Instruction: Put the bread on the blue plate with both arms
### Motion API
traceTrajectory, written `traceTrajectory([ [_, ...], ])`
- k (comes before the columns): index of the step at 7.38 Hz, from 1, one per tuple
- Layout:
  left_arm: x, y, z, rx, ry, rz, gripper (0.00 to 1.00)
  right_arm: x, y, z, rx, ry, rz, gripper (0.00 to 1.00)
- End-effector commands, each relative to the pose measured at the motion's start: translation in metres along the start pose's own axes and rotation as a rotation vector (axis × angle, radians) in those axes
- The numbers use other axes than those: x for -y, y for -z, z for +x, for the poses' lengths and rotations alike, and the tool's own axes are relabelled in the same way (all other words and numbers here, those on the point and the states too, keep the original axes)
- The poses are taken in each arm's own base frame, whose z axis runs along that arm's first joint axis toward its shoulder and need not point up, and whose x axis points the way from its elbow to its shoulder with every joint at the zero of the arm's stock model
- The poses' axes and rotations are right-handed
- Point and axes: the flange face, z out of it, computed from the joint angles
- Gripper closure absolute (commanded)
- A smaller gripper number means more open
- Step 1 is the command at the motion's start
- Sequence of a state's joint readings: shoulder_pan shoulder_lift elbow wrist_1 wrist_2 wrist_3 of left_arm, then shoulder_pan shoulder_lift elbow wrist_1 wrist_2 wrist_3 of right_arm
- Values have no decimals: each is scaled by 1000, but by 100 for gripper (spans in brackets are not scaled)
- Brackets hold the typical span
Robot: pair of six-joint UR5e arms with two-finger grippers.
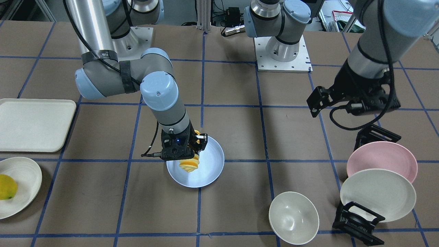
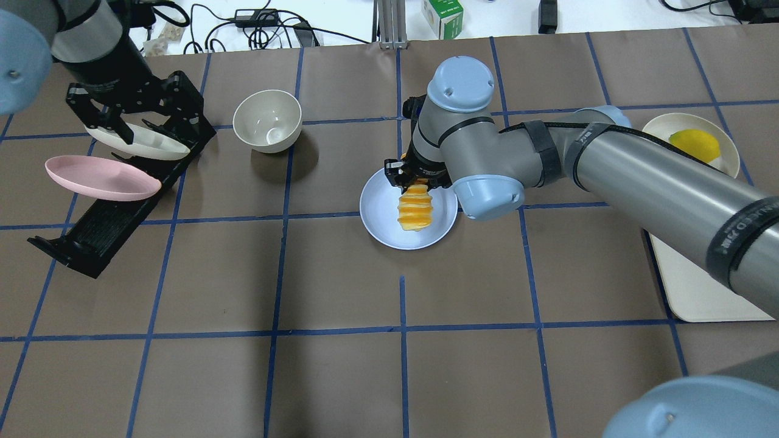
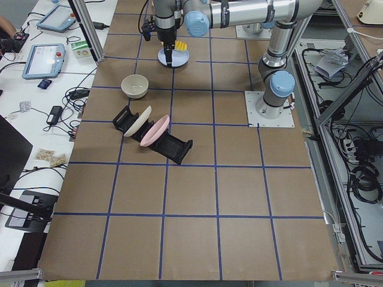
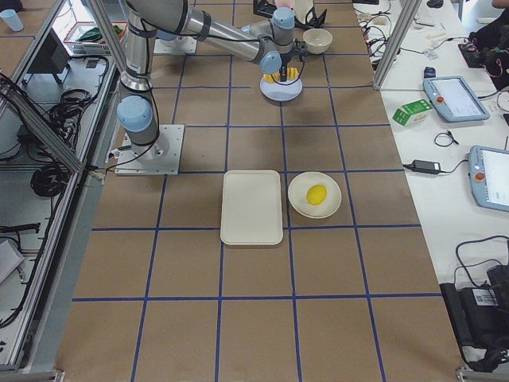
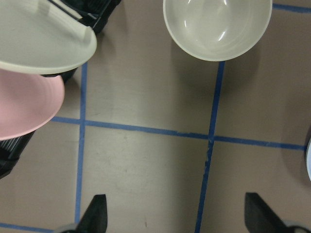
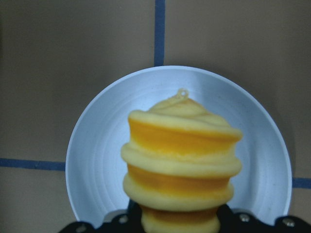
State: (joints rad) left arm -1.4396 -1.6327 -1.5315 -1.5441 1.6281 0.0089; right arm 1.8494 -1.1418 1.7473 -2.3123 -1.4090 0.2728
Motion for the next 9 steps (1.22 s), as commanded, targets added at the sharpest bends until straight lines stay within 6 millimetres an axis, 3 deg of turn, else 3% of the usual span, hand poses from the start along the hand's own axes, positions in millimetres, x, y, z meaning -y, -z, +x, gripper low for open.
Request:
traceTrajectory([
  [1,-35,25,8,-42,9,-4,0,-5,-21,4,-8,-2,-33,14],
  [2,-38,24,12,-83,5,-4,0,-3,-25,5,-5,0,-22,0],
  [4,-48,28,20,-90,-18,0,0,-2,-19,3,-3,-2,-13,0],
  [5,-61,26,41,-88,-71,-2,0,-2,-13,2,0,0,-3,0],
  [6,-69,28,45,-82,-85,1,0,9,4,6,6,-6,26,0],
  [7,-70,28,44,-79,-98,0,0,20,47,13,-13,9,23,0],
  [8,-71,28,39,-46,-171,-5,0,29,100,50,-36,-33,-19,0],
  [9,-72,26,36,-21,-184,-16,0,24,158,88,-59,-63,1,0],
])
